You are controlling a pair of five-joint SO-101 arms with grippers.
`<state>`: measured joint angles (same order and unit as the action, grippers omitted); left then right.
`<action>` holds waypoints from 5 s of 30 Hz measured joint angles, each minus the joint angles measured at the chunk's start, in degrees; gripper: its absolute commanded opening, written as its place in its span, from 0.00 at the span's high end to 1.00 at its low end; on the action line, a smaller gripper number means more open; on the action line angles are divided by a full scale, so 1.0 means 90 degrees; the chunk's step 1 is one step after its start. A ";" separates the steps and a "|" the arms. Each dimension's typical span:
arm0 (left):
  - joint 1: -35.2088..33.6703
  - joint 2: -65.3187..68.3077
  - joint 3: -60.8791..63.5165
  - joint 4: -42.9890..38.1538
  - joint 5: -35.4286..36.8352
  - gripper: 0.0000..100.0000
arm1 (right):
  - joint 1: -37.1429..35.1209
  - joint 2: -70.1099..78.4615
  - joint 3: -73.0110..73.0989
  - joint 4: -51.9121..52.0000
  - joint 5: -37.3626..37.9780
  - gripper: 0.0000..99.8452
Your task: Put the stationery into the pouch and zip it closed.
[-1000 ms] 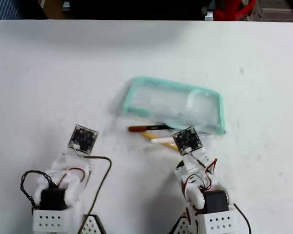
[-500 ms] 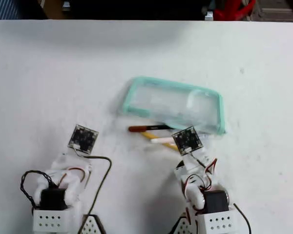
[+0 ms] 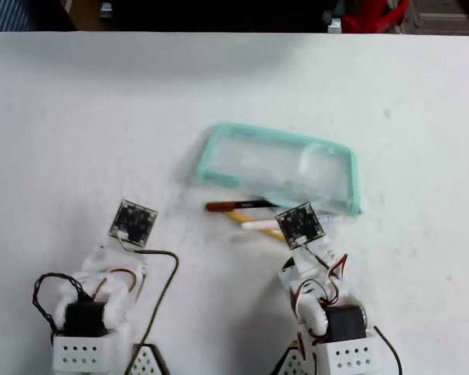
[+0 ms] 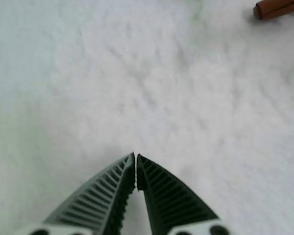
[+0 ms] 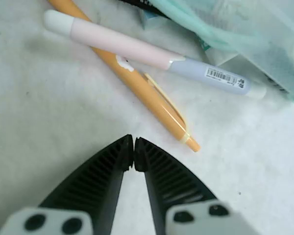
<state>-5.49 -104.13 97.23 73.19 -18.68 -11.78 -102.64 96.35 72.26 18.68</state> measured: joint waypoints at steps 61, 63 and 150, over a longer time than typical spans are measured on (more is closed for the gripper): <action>0.0000 0.0000 0.0000 -0.0078 0.0000 0.97 | 0.0000 0.0000 0.0000 0.0000 0.0000 0.98; 0.0000 0.0000 0.0000 -0.0361 0.0000 0.97 | 0.0000 0.0000 0.0000 0.0000 0.0000 0.98; 0.0918 0.6662 -0.3048 -0.4923 0.1035 0.91 | 0.0762 0.0000 0.0000 -0.4161 0.0000 0.98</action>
<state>2.77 -44.18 69.80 28.88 -9.36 -4.92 -102.64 96.35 34.81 18.68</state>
